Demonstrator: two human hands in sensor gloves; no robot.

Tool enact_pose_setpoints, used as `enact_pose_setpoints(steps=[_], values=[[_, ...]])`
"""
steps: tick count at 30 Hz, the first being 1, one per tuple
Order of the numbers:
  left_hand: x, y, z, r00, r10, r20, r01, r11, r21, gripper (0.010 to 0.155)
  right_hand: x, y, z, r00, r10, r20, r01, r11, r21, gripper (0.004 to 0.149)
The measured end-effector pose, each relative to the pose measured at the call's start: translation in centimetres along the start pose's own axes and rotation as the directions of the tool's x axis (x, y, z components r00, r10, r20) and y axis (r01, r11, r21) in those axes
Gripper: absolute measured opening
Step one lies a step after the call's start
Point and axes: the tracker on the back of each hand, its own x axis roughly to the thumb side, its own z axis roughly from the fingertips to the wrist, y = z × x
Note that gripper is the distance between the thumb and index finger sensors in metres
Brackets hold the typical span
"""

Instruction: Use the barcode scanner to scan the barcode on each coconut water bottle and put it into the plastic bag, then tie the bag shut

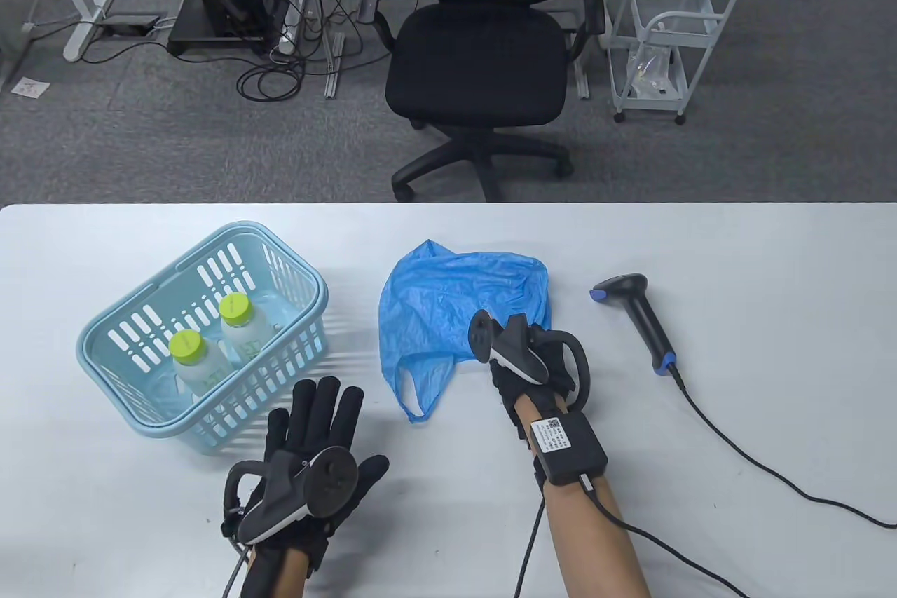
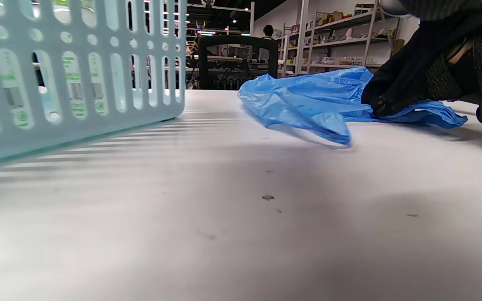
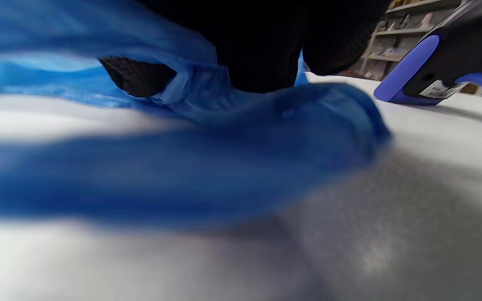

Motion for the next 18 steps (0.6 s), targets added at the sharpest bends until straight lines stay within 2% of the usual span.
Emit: enact_pose_setpoints(steps=[5, 10, 12, 14, 16, 18], values=[[2.4, 0.7, -0.7, 0.995, 0.078, 0.059, -0.082, 0.994, 0.078, 0.100, -0.6, -1.8, 3.8, 0.982, -0.166, 0.096, 0.166, 0.986, 0.005, 0.038], [4.6, 1.2, -2.6, 0.998, -0.058, 0.034, 0.056, 0.996, 0.072, 0.105, -1.0, -4.6, 9.5, 0.917, -0.330, 0.223, 0.329, 0.943, 0.042, 0.039], [4.7, 0.9, -3.2, 0.992, -0.125, -0.003, 0.125, 0.990, 0.062, 0.108, -1.4, -5.5, 11.2, 0.878, -0.398, 0.267, 0.393, 0.916, 0.073, 0.039], [4.1, 0.2, -3.6, 0.981, -0.181, -0.064, 0.183, 0.983, 0.013, 0.107, -2.3, -6.2, 12.9, 0.795, -0.525, 0.304, 0.502, 0.851, 0.155, 0.039], [3.1, -0.1, -3.6, 0.980, -0.158, -0.122, 0.168, 0.983, 0.071, 0.098, -3.2, -6.3, 13.8, 0.730, -0.604, 0.321, 0.566, 0.797, 0.213, 0.039], [1.6, 0.0, -3.5, 0.987, -0.099, -0.125, 0.110, 0.990, 0.085, 0.087, -4.5, -5.8, 14.2, 0.654, -0.678, 0.337, 0.625, 0.734, 0.265, 0.039]])
